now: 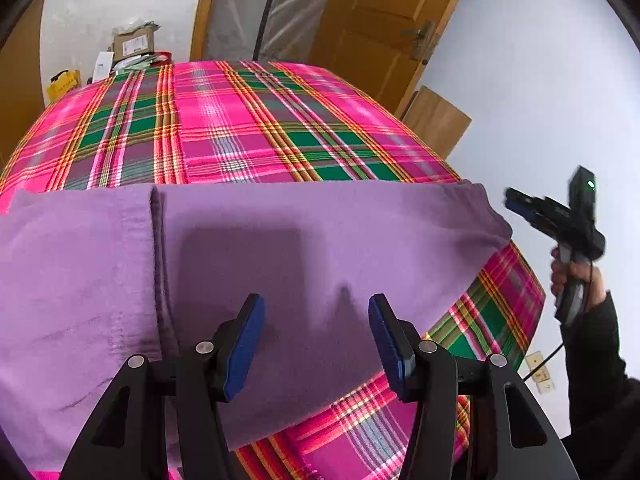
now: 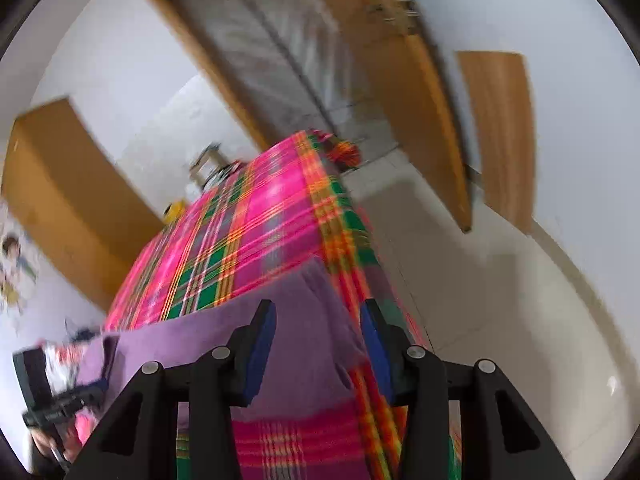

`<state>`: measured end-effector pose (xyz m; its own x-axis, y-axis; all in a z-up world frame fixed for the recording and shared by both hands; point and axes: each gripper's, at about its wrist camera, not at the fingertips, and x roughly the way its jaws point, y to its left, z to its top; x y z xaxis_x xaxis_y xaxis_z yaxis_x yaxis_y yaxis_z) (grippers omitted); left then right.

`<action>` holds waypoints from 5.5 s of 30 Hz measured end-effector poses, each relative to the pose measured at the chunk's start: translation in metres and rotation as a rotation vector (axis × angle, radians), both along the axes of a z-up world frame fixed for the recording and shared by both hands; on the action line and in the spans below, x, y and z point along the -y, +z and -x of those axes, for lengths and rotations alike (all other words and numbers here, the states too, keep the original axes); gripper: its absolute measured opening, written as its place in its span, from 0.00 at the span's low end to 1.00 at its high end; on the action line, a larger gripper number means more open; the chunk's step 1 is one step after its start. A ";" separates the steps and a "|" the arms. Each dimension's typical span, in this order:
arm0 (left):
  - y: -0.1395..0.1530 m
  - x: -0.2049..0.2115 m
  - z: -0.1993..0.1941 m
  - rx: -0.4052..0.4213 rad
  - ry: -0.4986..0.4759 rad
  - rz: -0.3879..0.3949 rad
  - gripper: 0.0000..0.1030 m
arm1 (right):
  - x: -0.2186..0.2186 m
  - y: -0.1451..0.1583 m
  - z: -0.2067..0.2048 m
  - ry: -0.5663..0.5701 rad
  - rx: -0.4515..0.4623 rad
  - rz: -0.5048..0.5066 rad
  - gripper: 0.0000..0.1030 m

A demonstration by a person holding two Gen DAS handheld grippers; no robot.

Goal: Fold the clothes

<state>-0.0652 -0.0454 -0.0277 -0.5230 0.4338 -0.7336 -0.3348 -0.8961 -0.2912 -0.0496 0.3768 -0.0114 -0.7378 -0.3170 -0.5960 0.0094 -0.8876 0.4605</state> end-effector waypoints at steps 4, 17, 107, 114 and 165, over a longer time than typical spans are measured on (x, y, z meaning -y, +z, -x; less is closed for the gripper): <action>0.003 0.000 -0.002 -0.011 0.002 -0.010 0.55 | 0.013 -0.003 0.026 0.069 0.051 -0.065 0.40; -0.001 0.003 0.000 0.004 0.022 -0.024 0.55 | 0.025 0.017 0.060 0.089 -0.013 -0.132 0.05; 0.012 0.074 -0.008 -0.082 0.180 -0.142 0.61 | 0.065 0.057 -0.004 0.010 -0.074 0.263 0.08; 0.014 0.088 -0.017 -0.095 0.204 -0.161 0.61 | 0.133 0.090 0.007 0.186 -0.106 0.232 0.08; 0.037 0.078 0.051 -0.064 0.356 -0.074 0.65 | 0.203 0.092 0.001 0.338 -0.112 0.295 0.08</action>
